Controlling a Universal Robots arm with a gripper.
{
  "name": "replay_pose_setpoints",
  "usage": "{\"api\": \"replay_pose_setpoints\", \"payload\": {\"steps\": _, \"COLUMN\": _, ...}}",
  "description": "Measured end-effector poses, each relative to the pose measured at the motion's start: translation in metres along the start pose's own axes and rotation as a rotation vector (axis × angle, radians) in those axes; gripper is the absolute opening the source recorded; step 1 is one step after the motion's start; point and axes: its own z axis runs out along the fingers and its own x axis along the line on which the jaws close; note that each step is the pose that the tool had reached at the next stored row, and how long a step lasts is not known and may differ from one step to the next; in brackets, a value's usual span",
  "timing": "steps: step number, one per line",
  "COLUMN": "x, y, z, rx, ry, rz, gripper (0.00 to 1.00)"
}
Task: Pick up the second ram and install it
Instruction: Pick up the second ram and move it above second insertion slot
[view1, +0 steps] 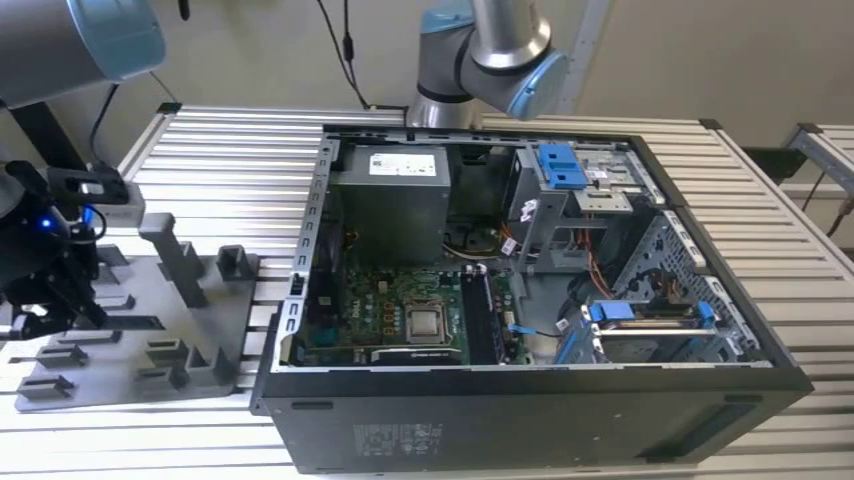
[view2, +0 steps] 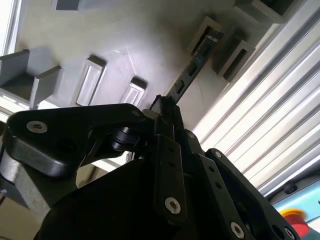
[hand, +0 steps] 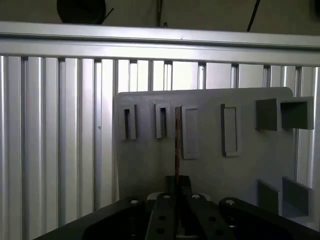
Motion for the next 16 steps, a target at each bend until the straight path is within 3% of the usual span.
{"api": "replay_pose_setpoints", "payload": {"steps": 16, "x": -0.001, "y": 0.0005, "z": -0.0143, "rx": -0.0001, "ry": 0.0, "rz": 0.0, "gripper": 0.14}}
